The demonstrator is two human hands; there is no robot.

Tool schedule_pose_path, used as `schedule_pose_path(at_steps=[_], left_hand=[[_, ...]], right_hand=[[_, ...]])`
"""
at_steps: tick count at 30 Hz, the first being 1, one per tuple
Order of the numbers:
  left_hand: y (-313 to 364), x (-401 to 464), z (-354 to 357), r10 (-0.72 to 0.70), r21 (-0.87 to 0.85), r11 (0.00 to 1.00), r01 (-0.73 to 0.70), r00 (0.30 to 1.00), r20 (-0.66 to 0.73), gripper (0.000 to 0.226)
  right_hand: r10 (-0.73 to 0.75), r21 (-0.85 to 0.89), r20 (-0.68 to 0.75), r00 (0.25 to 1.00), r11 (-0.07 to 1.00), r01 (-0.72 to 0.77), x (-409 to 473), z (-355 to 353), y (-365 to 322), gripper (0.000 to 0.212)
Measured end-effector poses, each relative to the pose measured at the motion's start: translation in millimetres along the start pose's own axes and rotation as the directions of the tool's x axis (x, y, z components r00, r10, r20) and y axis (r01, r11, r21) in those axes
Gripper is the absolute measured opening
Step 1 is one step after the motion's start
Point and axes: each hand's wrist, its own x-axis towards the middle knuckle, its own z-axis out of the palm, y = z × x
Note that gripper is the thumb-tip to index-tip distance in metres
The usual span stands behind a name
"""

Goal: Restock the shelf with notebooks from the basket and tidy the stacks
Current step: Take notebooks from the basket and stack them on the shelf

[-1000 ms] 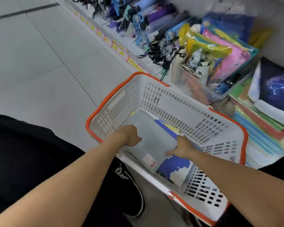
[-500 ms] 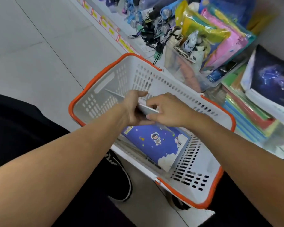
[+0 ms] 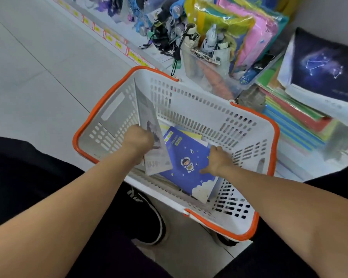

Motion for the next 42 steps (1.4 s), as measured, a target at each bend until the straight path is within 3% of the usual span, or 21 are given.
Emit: schedule_pose_path(at_steps=[2, 5, 7, 9, 11, 14, 16, 18, 20, 24, 26, 28, 31, 34, 36, 38, 40, 42], left_hand=[[0, 1, -2, 0.114, 0.110, 0.988, -0.110, 0.993, -0.032, 0.016], [7, 1, -6, 0.147, 0.119, 0.982, -0.148, 0.989, 0.022, 0.016], [17, 0, -12, 0.097, 0.030, 0.995, -0.099, 0.994, 0.041, 0.018], [32, 2, -22, 0.089, -0.024, 0.996, -0.088, 0.995, 0.043, 0.010], [49, 4, -35, 0.111, -0.054, 0.993, -0.110, 0.994, 0.018, 0.010], [66, 3, -54, 0.181, -0.032, 0.983, -0.180, 0.984, 0.002, 0.025], [74, -5, -63, 0.201, 0.022, 0.979, -0.201, 0.980, -0.001, 0.024], [86, -15, -71, 0.202, 0.055, 0.978, -0.203, 0.979, 0.037, 0.017], [105, -28, -79, 0.192, -0.021, 0.981, -0.191, 0.974, 0.120, 0.009], [151, -54, -85, 0.270, -0.458, 0.884, -0.096, 0.904, 0.331, 0.019], [177, -63, -80, 0.275, -0.601, 0.799, 0.024, 0.874, 0.401, 0.035], [205, -67, -73, 0.321, -0.633, 0.774, 0.011, 0.855, 0.407, 0.049], [254, -79, -73, 0.441, -0.618, 0.781, -0.090, 0.780, 0.444, 0.059], [315, -93, -86, 0.521, -0.612, 0.768, -0.187, 0.738, 0.429, 0.046], [346, -91, -97, 0.654, -0.623, 0.697, -0.355, 0.673, 0.347, 0.042], [370, -94, -104, 0.729, -0.592, 0.655, -0.470, 0.599, 0.331, 0.053], [391, -99, -106, 0.703, -0.463, 0.705, -0.537, 0.616, 0.355, 0.065], [411, -110, -102, 0.632, -0.489, 0.765, -0.419, 0.636, 0.443, 0.029]], right_hand=[[0.015, 0.041, 0.018, 1.000, 0.999, -0.016, 3, -5, 0, 0.090], [-0.074, -0.009, 0.135, 0.988, 0.997, 0.076, -2, -29, -3, 0.027], [-0.161, -0.012, 0.216, 0.963, 0.986, 0.167, -12, -66, -14, 0.034], [-0.247, 0.055, 0.215, 0.945, 0.969, 0.241, -31, -115, -22, 0.024], [-0.305, 0.047, 0.124, 0.944, 0.952, 0.301, -55, -169, -21, 0.024], [-0.299, 0.021, -0.130, 0.945, 0.952, 0.304, -100, -242, -5, 0.023], [-0.254, 0.209, -0.301, 0.919, 0.923, 0.323, -133, -280, 11, 0.017], [-0.167, 0.525, -0.362, 0.917, 0.776, 0.349, -157, -300, 23, 0.017], [-0.113, 0.729, -0.344, 0.932, 0.593, 0.341, -164, -307, 24, 0.019], [-0.118, 0.926, -0.274, 0.954, 0.234, 0.295, -178, -300, -2, 0.012], [-0.166, 0.923, -0.321, 0.932, 0.168, 0.347, -186, -297, -11, 0.024], [-0.181, 0.900, -0.392, 0.902, 0.127, 0.417, -193, -306, -15, 0.029], [-0.176, 0.895, -0.441, 0.880, -0.013, 0.446, -202, -332, -21, 0.026], [-0.132, 0.871, -0.483, 0.866, -0.176, 0.459, -212, -361, -26, 0.027], [-0.079, 0.849, -0.481, 0.873, -0.288, 0.442, -219, -374, -26, 0.033], [-0.062, 0.838, -0.460, 0.886, -0.361, 0.410, -230, -376, -26, 0.038], [-0.097, 0.828, -0.482, 0.871, -0.377, 0.416, -245, -375, -25, 0.036], [-0.112, 0.776, -0.571, 0.813, -0.395, 0.491, -263, -378, -22, 0.031]])
